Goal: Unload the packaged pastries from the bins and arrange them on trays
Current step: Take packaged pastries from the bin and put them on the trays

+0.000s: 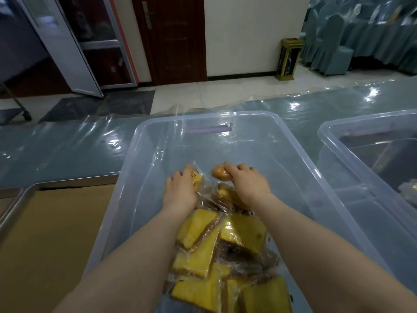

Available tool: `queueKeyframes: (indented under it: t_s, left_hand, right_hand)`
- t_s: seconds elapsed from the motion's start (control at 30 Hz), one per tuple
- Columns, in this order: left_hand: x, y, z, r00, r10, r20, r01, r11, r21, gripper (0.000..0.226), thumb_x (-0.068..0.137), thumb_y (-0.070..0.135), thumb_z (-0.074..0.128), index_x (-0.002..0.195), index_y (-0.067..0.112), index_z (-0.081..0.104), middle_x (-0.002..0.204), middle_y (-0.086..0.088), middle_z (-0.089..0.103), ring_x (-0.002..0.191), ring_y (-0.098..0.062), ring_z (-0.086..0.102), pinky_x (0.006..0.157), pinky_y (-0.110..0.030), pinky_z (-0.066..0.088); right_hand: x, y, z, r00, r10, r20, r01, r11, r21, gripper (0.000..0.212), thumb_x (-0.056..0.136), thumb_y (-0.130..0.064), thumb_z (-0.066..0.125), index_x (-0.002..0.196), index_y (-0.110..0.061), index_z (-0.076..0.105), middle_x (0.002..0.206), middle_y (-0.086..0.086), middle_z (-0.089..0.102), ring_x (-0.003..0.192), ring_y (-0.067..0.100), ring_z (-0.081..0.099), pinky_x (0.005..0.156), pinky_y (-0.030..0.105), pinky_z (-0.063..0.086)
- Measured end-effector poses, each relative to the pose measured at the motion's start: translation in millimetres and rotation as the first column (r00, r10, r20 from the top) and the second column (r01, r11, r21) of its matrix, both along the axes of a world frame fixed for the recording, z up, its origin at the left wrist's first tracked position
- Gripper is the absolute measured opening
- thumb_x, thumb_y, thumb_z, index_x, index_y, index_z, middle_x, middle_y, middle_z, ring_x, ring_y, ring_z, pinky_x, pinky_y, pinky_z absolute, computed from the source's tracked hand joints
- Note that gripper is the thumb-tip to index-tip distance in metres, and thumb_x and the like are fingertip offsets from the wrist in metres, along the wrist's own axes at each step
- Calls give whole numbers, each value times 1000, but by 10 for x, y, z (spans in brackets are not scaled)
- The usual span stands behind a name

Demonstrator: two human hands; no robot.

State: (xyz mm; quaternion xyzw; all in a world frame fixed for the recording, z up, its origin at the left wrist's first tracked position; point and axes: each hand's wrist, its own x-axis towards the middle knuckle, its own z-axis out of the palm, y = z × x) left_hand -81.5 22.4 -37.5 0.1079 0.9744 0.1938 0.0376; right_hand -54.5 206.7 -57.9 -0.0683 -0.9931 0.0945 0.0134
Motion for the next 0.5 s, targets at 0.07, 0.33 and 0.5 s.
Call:
queueKeyframes:
  t_s: [0.07, 0.33, 0.5]
  left_hand:
    - [32, 23, 237, 993, -24, -113, 29, 999, 41, 82, 83, 18, 66, 146, 26, 15, 135, -10, 40, 122, -32, 36, 97, -39, 36]
    - [226, -298, 1645, 877, -84, -473, 189, 965, 179, 79, 76, 13, 64, 143, 30, 26, 137, -2, 41, 121, -29, 38, 95, -38, 38]
    - [642, -1186, 2138, 766, -32, -642, 241, 940, 240, 76, 79, 25, 67, 143, 30, 27, 135, 1, 43, 122, -24, 40, 99, -39, 37]
  right_hand:
    - [5, -32, 210, 998, 4, -62, -4, 1000, -3, 58, 95, -8, 35, 142, -40, 22, 121, 7, 51, 106, 34, 48, 69, 38, 39]
    - [268, -563, 1328, 925, -22, -378, -102, 947, -305, 56, 89, -21, 52, 136, -46, 33, 114, 4, 62, 98, 31, 59, 70, 32, 42]
    - [599, -1226, 1872, 857, 13, -516, -239, 896, -374, 52, 87, -25, 56, 131, -44, 36, 99, -9, 62, 82, 19, 58, 68, 30, 48]
